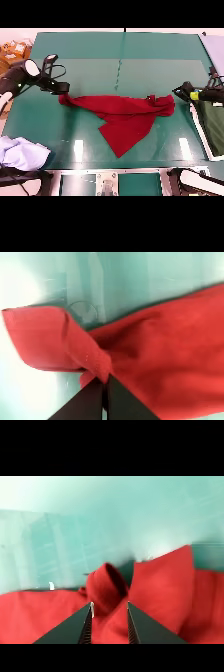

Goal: Fold the shirts.

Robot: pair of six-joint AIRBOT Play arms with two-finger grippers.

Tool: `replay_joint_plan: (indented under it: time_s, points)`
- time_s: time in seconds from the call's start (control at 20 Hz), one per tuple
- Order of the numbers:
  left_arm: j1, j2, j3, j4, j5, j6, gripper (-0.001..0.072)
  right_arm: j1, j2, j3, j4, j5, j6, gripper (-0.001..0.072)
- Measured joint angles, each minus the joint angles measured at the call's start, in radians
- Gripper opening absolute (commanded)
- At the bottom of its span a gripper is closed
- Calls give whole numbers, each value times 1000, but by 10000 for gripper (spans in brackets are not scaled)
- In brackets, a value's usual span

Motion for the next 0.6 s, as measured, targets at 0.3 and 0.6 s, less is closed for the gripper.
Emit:
replay_joint_plan:
  time_s: [0.3, 0.6]
  points:
    - [92, -2, 16, -8, -3, 13, 27, 33, 130, -208, -27, 71, 85, 380]
    - [117, -8, 18, -92, 121, 74, 80, 275, 141, -455, 6, -61, 137, 436]
